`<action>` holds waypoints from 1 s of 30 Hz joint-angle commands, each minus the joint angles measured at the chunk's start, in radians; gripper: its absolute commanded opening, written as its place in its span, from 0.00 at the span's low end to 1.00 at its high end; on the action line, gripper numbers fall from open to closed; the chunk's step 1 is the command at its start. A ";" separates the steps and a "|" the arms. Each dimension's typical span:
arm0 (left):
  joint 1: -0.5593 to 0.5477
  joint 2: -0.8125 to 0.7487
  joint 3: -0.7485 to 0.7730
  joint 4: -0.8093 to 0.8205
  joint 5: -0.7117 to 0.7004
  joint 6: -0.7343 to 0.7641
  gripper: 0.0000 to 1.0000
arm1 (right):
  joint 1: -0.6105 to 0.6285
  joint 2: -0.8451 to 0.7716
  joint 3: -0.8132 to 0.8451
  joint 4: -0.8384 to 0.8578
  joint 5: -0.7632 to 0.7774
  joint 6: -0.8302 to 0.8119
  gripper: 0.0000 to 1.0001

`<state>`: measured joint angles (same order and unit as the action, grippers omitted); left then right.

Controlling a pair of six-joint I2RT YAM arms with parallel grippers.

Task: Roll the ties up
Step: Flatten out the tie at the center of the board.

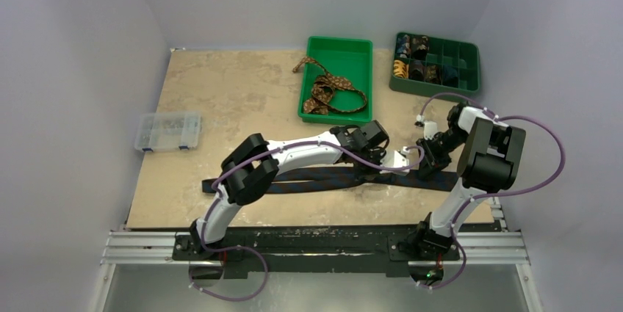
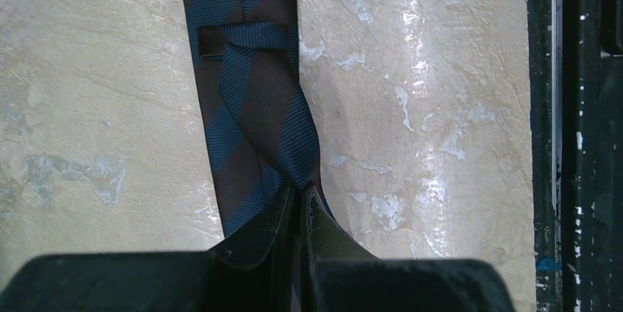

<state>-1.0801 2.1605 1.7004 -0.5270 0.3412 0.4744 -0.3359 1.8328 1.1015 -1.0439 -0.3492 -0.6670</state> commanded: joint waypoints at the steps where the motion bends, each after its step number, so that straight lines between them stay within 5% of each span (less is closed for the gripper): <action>1: -0.002 0.009 0.058 -0.087 0.041 0.049 0.00 | -0.002 0.019 0.009 0.015 0.011 -0.028 0.26; 30: -0.004 0.197 0.324 -0.180 -0.005 0.029 0.00 | -0.002 0.017 -0.012 0.012 -0.009 -0.031 0.26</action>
<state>-1.0801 2.3474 1.9652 -0.7120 0.3099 0.5156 -0.3359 1.8332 1.1011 -1.0466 -0.3523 -0.6743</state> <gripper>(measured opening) 0.027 0.262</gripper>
